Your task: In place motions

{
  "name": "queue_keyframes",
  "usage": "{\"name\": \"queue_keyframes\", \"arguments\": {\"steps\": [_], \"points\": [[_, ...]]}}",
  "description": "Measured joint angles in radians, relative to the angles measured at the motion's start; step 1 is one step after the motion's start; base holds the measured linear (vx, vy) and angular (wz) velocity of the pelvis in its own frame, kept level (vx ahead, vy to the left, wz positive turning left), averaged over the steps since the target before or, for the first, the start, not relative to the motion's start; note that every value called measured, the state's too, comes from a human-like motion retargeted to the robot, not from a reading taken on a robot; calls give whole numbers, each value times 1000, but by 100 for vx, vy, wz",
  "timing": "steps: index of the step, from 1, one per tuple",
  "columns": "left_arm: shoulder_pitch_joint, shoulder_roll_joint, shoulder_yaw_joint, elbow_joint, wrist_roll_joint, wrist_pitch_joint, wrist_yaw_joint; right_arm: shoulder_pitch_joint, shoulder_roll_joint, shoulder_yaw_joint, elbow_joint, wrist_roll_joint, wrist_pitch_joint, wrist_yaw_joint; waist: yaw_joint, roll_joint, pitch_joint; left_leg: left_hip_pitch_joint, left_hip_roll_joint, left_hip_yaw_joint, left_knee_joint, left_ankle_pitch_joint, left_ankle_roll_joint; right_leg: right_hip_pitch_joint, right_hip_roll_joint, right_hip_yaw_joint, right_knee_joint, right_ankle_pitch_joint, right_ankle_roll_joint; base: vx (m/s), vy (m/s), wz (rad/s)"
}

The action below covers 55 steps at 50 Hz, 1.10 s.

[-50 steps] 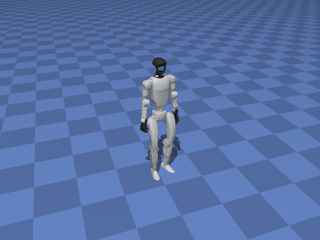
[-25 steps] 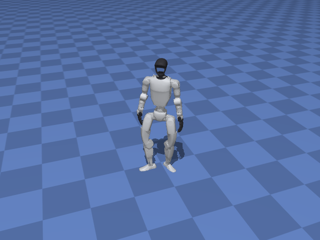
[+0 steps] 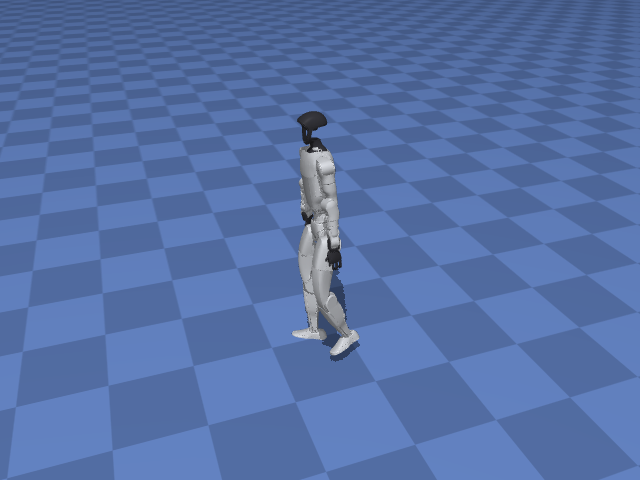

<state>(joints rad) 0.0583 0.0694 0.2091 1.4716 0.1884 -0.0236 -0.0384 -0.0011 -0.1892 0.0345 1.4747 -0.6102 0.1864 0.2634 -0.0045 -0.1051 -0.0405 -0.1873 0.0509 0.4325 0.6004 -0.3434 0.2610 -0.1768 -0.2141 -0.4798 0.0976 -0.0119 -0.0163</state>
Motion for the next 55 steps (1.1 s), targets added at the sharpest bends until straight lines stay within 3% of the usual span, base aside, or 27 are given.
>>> {"name": "queue_keyframes", "arguments": {"steps": [3,5,8,10,15,20,22,25,28,31,33,37,40,46,48,50,52,53,55], "points": [[-4,9,-34,-23,22,-4,-6,7,-3,-4,-21,17,4,16,-10,71,6,53,-22,45,-315,97,-94,10,84,24,3,-9,-7,14,8,-87],[5,9,-44,-32,30,-10,-11,20,-2,-4,-38,23,2,14,-18,102,19,74,-81,17,-435,123,-48,37,118,39,7,-19,-7,18,9,-55],[17,18,-50,-48,50,-14,-37,17,-2,14,-49,23,-7,19,-40,146,13,103,-11,52,-448,107,-165,28,157,53,53,-49,-22,13,9,-32],[15,30,-56,-61,68,-12,-36,4,9,24,-50,39,2,16,-56,155,21,110,14,103,-449,102,-186,21,154,44,94,-67,-27,-4,6,21],[-6,30,-41,-60,76,7,-3,4,20,26,-49,86,-12,49,-99,185,40,78,0,-61,-452,117,-197,73,157,-35,118,-92,-38,-3,5,177],[-13,13,-37,-65,35,-4,-3,20,22,25,-45,73,-11,41,-102,178,37,9,-44,-240,-447,165,-224,33,231,358,171,-99,-15,-2,3,290],[-27,20,-50,-76,40,-3,-6,13,15,27,-45,53,-12,38,-82,177,52,-17,-64,-287,-456,202,-242,31,235,401,181,-110,11,-22,5,282],[-59,27,-57,-97,39,5,14,-10,4,31,-38,55,-5,24,-15,166,81,-51,-100,-303,-480,252,-257,63,165,190,127,-120,-23,-39,10,240],[-91,18,-61,-117,1,4,26,-29,-12,25,-37,64,0,36,92,139,113,-77,-135,-232,-508,184,-260,87,117,23,101,-137,-11,-49,6,287],[-102,10,-76,-121,-21,-8,29,-42,-17,3,-40,27,11,38,196,133,126,-40,-47,112,-510,158,-408,112,82,-146,63,-130,5,-45,18,287],[-106,18,-100,-118,-25,-8,27,-49,-10,-16,-45,1,23,28,222,129,123,-6,-4,308,-488,184,-450,139,71,-284,30,-130,15,-40,9,357],[-110,48,-97,-98,-10,11,37,-38,17,-29,-54,0,11,11,190,104,91,16,35,325,-412,214,-442,203,61,-535,-20,-141,59,-26,15,405],[-110,56,-60,-78,-17,24,50,-6,40,-35,-38,5,0,20,174,69,31,22,65,318,-369,223,-429,236,66,-688,-45,-143,95,-6,24,388],[-163,79,-64,-34,-5,30,54,55,70,-56,24,-9,13,41,87,0,-66,51,73,387,-379,296,-411,310,132,-986,-106,-87,168,8,21,417],[-181,77,-82,-37,4,23,52,70,71,-66,37,-11,12,33,88,-7,-72,82,60,419,-398,359,-412,342,138,-987,-87,-68,185,15,23,327],[-189,61,-95,-44,3,11,51,86,64,-90,38,-27,5,22,104,-1,-71,106,38,418,-436,316,-405,370,137,-896,-45,-60,199,26,41,253],[-181,44,-94,-40,-4,2,48,112,48,-112,34,-52,-1,11,90,43,-93,64,30,279,-448,312,-387,393,154,-824,18,-33,189,41,35,241],[-167,38,-81,-32,-8,-1,49,125,41,-107,36,-57,3,5,65,74,-113,24,44,162,-427,315,-392,403,159,-802,58,-5,158,51,30,248],[-151,31,-60,-9,-20,-1,60,131,31,-89,50,-23,23,-1,-8,146,-118,-4,123,89,-378,310,-400,384,131,-680,221,30,59,45,28,270]]}}
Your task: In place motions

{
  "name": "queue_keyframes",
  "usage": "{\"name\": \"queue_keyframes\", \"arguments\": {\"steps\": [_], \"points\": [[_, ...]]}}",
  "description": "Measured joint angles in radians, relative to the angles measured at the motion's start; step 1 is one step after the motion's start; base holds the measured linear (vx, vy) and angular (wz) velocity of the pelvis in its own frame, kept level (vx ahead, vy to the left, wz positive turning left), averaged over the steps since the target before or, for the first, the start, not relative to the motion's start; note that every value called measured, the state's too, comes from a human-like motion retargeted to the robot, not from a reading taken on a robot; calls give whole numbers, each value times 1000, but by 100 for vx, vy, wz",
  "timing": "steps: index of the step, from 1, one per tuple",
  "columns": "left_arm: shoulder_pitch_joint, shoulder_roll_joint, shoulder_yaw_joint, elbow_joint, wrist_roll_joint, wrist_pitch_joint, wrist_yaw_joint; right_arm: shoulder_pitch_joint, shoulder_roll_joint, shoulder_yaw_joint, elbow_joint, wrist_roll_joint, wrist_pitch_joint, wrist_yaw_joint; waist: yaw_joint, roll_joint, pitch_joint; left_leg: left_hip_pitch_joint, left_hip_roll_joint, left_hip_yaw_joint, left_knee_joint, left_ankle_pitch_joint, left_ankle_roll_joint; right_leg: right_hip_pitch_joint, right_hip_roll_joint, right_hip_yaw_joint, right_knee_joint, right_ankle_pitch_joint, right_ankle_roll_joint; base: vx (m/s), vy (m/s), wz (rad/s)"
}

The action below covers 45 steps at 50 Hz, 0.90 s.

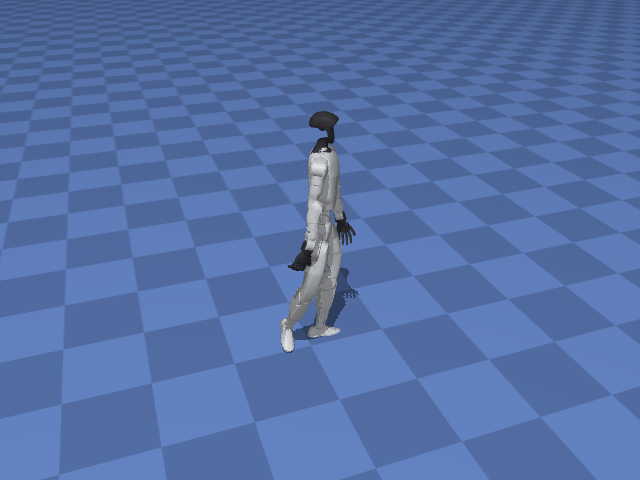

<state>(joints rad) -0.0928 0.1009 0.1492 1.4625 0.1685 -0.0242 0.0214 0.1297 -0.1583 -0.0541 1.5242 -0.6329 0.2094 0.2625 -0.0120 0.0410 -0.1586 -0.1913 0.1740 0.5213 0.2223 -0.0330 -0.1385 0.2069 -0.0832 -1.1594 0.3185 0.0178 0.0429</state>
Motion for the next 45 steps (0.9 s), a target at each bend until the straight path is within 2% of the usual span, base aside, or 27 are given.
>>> {"name": "queue_keyframes", "arguments": {"steps": [2,3,5,7,11,15,17,18,19,20,22,23,25,27,30,32,35,37,38,40,41,42,43,45], "points": [[6,-4,11,18,-4,8,9,-8,-8,2,4,76,6,10,-38,51,39,4,28,-68,23,5,16,-67,-48,219,221,-21,-67,27,21,244],[6,-3,8,26,-6,9,11,-11,-8,-9,-1,101,-6,30,-40,59,61,13,24,-96,25,7,27,-100,-50,323,288,-37,-71,22,18,200],[4,4,15,43,-4,12,20,-23,-3,-20,-24,121,-30,81,-41,60,97,30,6,-144,15,17,43,-178,-3,528,372,-55,-71,15,8,161],[17,15,29,59,4,14,22,-32,7,-21,-53,121,-27,91,-30,55,102,41,-7,-166,-4,26,47,-242,39,664,406,-67,-94,15,0,114],[62,47,36,75,18,19,16,-48,19,1,-124,80,-47,70,-30,59,101,42,-16,-209,-34,39,44,-329,57,764,349,-131,-152,15,-3,102],[89,68,56,117,36,33,38,-62,18,38,-190,17,-68,74,-68,34,120,58,-69,-241,-66,48,52,-377,96,887,105,-197,-122,9,-7,128],[87,74,61,150,37,40,47,-69,19,44,-203,11,-72,73,-73,-1,136,71,-117,-252,-65,38,59,-365,73,846,-49,-205,-78,4,-10,124],[83,76,64,167,37,41,49,-70,20,43,-206,11,-73,75,-73,-19,143,76,-141,-263,-60,30,60,-349,44,753,-119,-191,-39,6,-13,107],[79,79,70,183,36,41,49,-68,23,43,-205,14,-73,78,-63,-29,146,82,-149,-267,-54,21,57,-323,23,616,-174,-171,-50,8,-14,81],[76,82,78,199,35,39,48,-64,26,44,-202,17,-72,81,-48,-35,146,87,-150,-268,-47,12,52,-293,5,459,-221,-149,-85,12,-12,-1],[73,85,97,207,29,26,61,-61,30,45,-182,20,-60,94,28,-78,140,103,-175,-217,-47,-5,48,-260,-27,471,-209,-177,-19,10,-11,-21],[70,84,98,203,23,16,79,-64,36,32,-170,19,-50,103,30,-87,147,107,-187,-245,-48,-6,46,-266,-14,493,-209,-179,-25,2,-16,39],[59,68,108,193,-7,-2,111,-75,47,16,-156,14,-32,115,74,-90,155,108,-174,-247,-42,-14,33,-277,-34,536,-189,-172,19,-6,-17,17],[59,57,127,183,-29,-16,100,-77,54,12,-153,0,-38,116,65,-89,155,106,-170,-260,-31,-21,29,-265,-32,487,-205,-174,3,0,-14,28],[73,48,112,163,-27,-15,70,-63,51,24,-146,-12,-50,95,17,-94,134,96,-185,-279,-9,-11,38,-268,-15,528,-218,-181,5,9,-7,33],[72,44,94,148,-8,-9,68,-60,48,28,-138,-18,-50,88,29,-99,124,89,-185,-267,6,0,39,-287,-37,527,-206,-170,13,-2,-4,-70],[56,24,87,134,-4,-8,65,-70,41,19,-129,-25,-42,95,87,-122,149,101,-207,-281,17,-31,60,-313,-55,616,-189,-151,10,-10,-1,-161],[44,10,68,128,-8,-13,60,-76,36,1,-125,-20,-34,87,126,-125,165,108,-231,-360,-3,-83,65,-330,-54,674,-185,-133,3,-8,3,-203],[39,4,54,123,-5,-15,60,-77,33,-8,-125,-13,-31,81,138,-120,173,111,-257,-449,-20,-96,61,-336,-47,704,-185,-124,-3,-5,5,-210],[31,-9,27,115,3,-21,63,-77,26,-22,-130,4,-34,73,166,-110,187,116,-302,-611,-54,-89,64,-353,-32,774,-178,-106,-11,-4,5,-237],[26,-16,14,113,5,-23,62,-78,21,-30,-135,9,-38,75,178,-105,188,114,-308,-657,-68,-82,40,-371,-21,819,-173,-91,-17,-7,5,-243],[21,-22,0,112,6,-25,60,-79,16,-38,-142,11,-42,80,174,-99,186,115,-296,-649,-81,-86,19,-390,-10,853,-167,-77,-25,-11,4,-187],[15,-26,-17,110,4,-26,54,-82,11,-50,-151,9,-44,88,139,-89,180,120,-251,-531,-95,-114,7,-410,-2,869,-163,-64,-37,-14,2,-118],[9,-33,-58,110,6,-32,48,-84,4,-68,-181,3,-46,105,49,-70,171,139,-216,-364,-114,-146,49,-440,4,891,-157,-56,-59,-17,3,-86]]}}
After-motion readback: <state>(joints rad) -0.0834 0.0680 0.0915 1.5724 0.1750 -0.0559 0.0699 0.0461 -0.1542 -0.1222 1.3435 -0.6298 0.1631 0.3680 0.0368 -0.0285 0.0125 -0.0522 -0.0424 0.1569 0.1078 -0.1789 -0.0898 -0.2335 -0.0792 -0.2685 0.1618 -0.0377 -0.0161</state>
